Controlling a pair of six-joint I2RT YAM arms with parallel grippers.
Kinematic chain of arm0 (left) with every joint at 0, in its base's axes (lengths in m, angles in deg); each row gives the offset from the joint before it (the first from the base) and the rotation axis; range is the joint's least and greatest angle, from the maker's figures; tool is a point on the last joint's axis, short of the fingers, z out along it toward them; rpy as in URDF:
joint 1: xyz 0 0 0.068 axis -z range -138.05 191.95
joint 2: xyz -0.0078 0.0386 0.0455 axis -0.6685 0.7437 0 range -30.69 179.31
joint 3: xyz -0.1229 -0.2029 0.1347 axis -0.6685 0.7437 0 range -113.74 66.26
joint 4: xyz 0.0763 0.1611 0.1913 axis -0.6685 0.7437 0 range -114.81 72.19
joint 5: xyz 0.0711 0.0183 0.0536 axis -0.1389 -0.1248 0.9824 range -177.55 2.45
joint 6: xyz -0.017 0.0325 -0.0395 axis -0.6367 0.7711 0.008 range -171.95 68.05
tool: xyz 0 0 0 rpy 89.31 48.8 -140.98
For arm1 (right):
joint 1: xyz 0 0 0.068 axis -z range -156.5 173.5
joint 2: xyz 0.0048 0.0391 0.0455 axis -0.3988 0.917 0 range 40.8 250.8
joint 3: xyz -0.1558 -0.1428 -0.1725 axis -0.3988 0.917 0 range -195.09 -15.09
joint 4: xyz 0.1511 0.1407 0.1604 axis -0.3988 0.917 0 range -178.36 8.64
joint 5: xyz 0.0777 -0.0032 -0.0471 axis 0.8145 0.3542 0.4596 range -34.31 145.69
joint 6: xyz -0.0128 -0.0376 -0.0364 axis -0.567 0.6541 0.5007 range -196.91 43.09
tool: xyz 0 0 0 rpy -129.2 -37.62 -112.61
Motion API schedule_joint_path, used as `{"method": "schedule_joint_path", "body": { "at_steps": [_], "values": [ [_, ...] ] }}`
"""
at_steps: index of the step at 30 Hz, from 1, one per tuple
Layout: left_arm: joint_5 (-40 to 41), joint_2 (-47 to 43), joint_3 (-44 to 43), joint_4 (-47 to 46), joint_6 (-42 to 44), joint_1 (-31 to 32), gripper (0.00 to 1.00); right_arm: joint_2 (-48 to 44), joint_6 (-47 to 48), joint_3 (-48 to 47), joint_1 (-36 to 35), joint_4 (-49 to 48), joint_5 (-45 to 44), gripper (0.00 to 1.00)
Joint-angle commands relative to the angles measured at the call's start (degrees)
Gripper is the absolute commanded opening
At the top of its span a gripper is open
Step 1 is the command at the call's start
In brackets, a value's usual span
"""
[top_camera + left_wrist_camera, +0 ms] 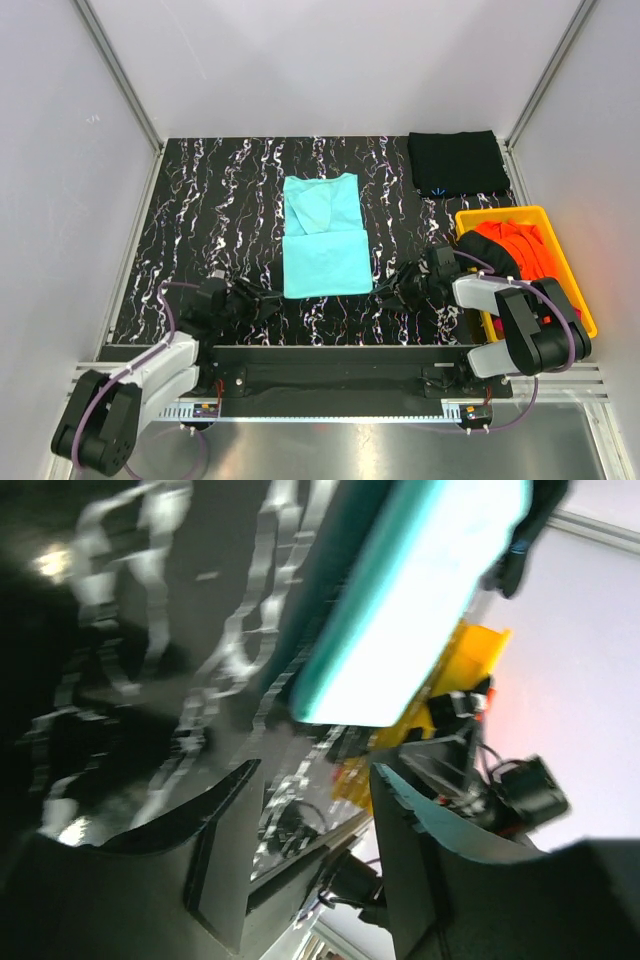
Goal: Fold and stack the t-shirts
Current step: Fold the tshirt
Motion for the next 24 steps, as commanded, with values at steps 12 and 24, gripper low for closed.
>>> {"method": "schedule_joint_path", "body": {
  "at_steps": [12, 24],
  "values": [
    [6.3, 14.6, -6.5, 1.0, -0.6, 4.6, 0.42, -0.1, -5.8, 0.1, -1.7, -3.7, -10.1, 0.41],
    [6.9, 21.3, -12.3, 6.2, 1.0, 4.6, 0.39, 3.2, -7.0, -3.5, -3.7, -2.8, -10.7, 0.40]
  ]
}}
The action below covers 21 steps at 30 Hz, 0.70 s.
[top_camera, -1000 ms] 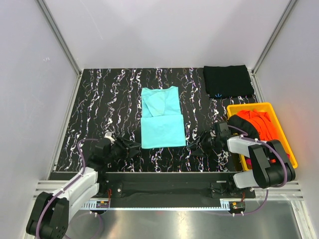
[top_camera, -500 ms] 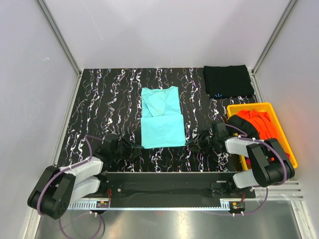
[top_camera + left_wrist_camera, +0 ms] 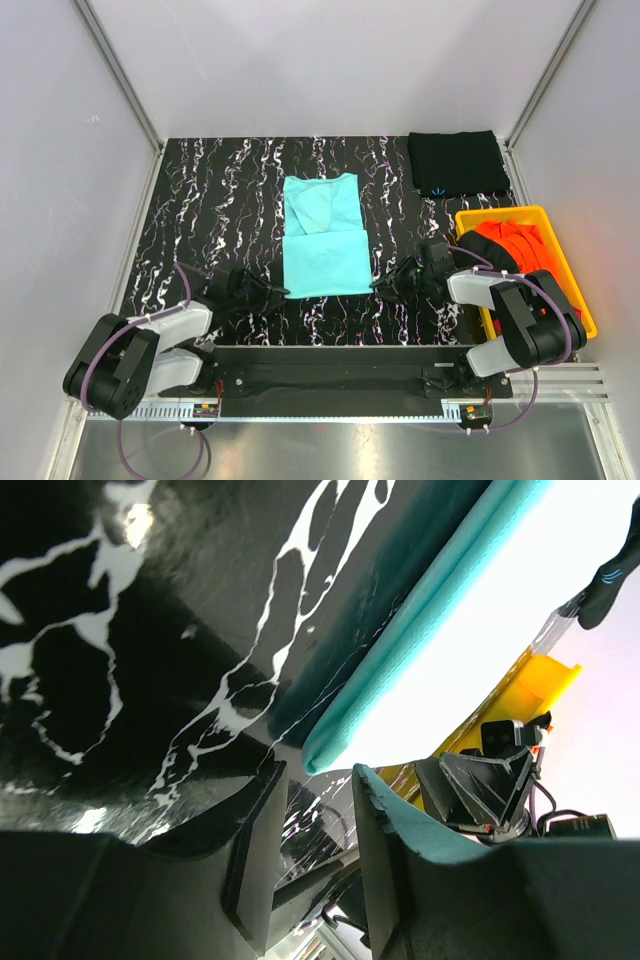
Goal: Fold and stack the t-shirts
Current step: Fold the tshirt
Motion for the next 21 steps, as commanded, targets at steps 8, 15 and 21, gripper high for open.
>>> {"method": "schedule_joint_path", "body": {
  "at_steps": [8, 15, 21],
  "values": [
    [2.4, 5.4, -1.3, 1.9, 2.8, 0.0, 0.36, 1.7, -1.3, -1.4, -2.7, 1.3, -4.1, 0.41],
    [1.8, 8.1, -2.1, 0.7, 4.8, -0.4, 0.29, 2.4, -1.4, -1.2, -3.3, 1.3, -5.4, 0.41],
    [1.4, 8.8, -1.8, 0.0, 4.9, -1.0, 0.25, 2.7, -1.6, -1.6, -3.2, 1.4, -7.6, 0.40]
  ]
}}
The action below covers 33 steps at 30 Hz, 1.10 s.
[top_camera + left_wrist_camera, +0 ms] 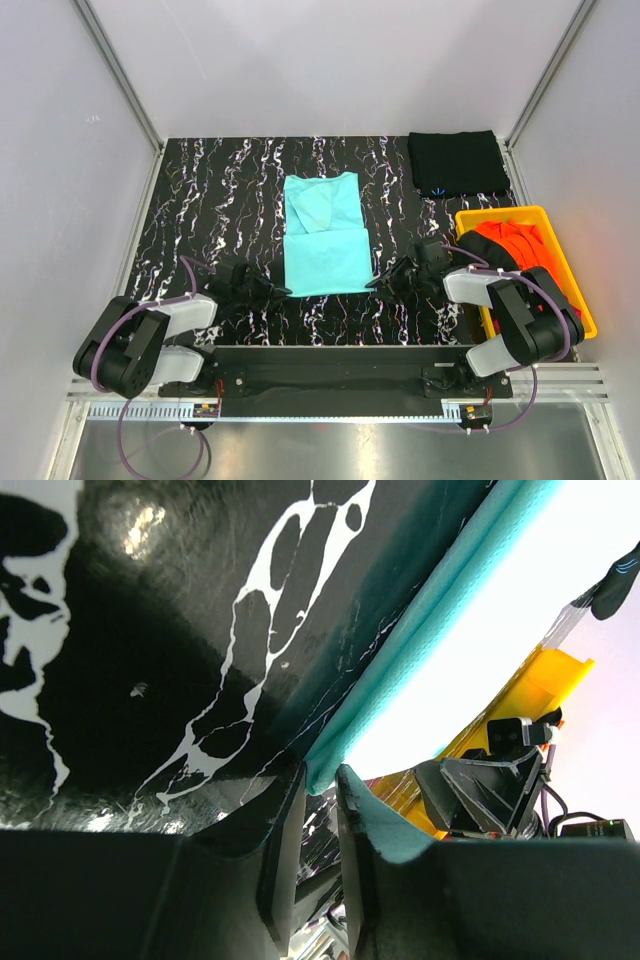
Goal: Fold and stack the t-shirts
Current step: Fold the tshirt
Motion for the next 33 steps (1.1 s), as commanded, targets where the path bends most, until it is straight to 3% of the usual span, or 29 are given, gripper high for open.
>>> {"method": "schedule_joint_path", "body": {
  "at_steps": [1, 12, 14, 17, 18, 19, 27, 33],
  "values": [
    [2.9, 2.0, 0.4, 3.4, 2.9, -0.7, 0.25, 2.2, 0.5, -1.0, -0.5, 1.7, -6.4, 0.41],
    [1.8, 2.8, -0.1, 3.6, 4.2, -1.8, 0.19, 4.7, 1.0, -2.1, 0.4, 1.6, -6.0, 0.37],
    [1.7, 2.8, -0.1, 3.1, 4.2, -2.2, 0.17, 4.7, 1.0, -1.8, 0.8, 1.6, -6.1, 0.31],
    [1.3, 3.3, -0.4, 2.3, 4.5, -2.3, 0.09, 5.2, 1.1, -1.8, 0.8, 1.5, -5.8, 0.13],
    [1.1, 3.5, -0.8, 2.2, 4.6, -2.3, 0.07, 5.4, 1.2, -1.8, 0.8, 1.4, -5.5, 0.04],
    [0.9, 3.8, -1.1, 2.1, 4.8, -2.3, 0.00, 5.3, 1.6, -2.0, 0.8, 1.5, -5.3, 0.00],
    [-1.4, 2.1, -2.3, 1.9, 4.8, -2.3, 0.00, 4.0, 6.4, -4.8, 0.8, 7.1, -3.0, 0.00],
    [-2.0, -3.1, -3.7, 9.7, 4.1, -2.2, 0.00, 0.4, 11.9, -6.9, 0.1, 14.3, -0.8, 0.00]
  ]
}}
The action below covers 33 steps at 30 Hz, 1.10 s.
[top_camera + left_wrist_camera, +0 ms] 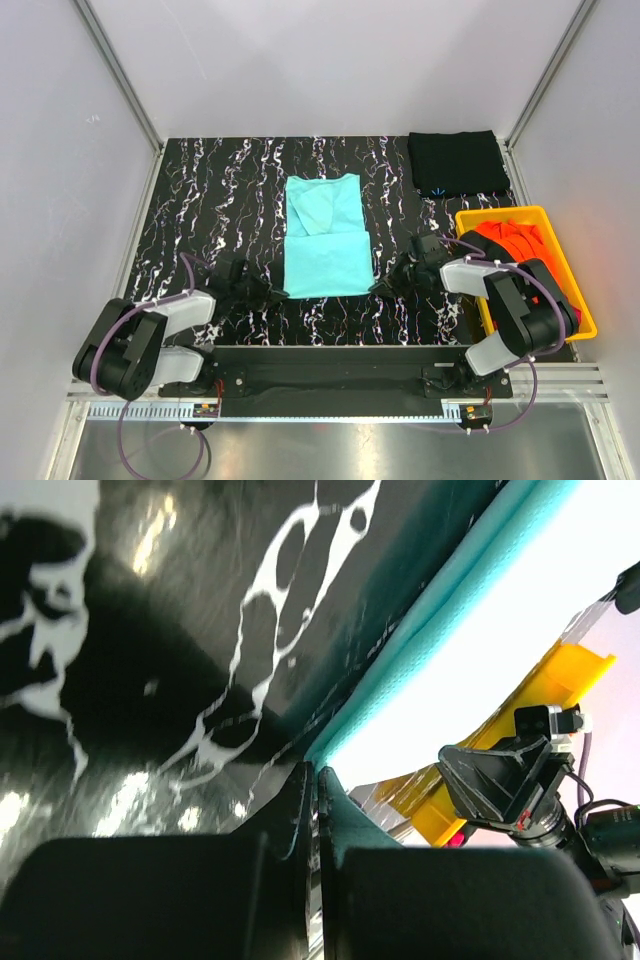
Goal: Fold and stack the t-shirts
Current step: Fold the tshirt
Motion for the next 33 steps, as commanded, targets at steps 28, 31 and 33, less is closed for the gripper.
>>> {"method": "schedule_joint_path", "body": {
  "at_steps": [28, 31, 33],
  "values": [
    [-7.4, -66.5, -0.3, 54.8, 7.1, 1.4, 0.00, -34.4, -14.6, -2.8, -41.2, 30.9, -17.4, 0.00],
    [-6.7, -67.2, -3.5, 57.6, 8.0, 1.4, 0.00, -35.2, -16.4, -2.5, -42.6, 30.9, -16.8, 0.00],
    [-6.6, -66.1, -5.1, 59.0, 9.0, 1.4, 0.00, -37.1, -17.6, -2.0, -43.3, 31.0, -16.8, 0.00]
  ]
}}
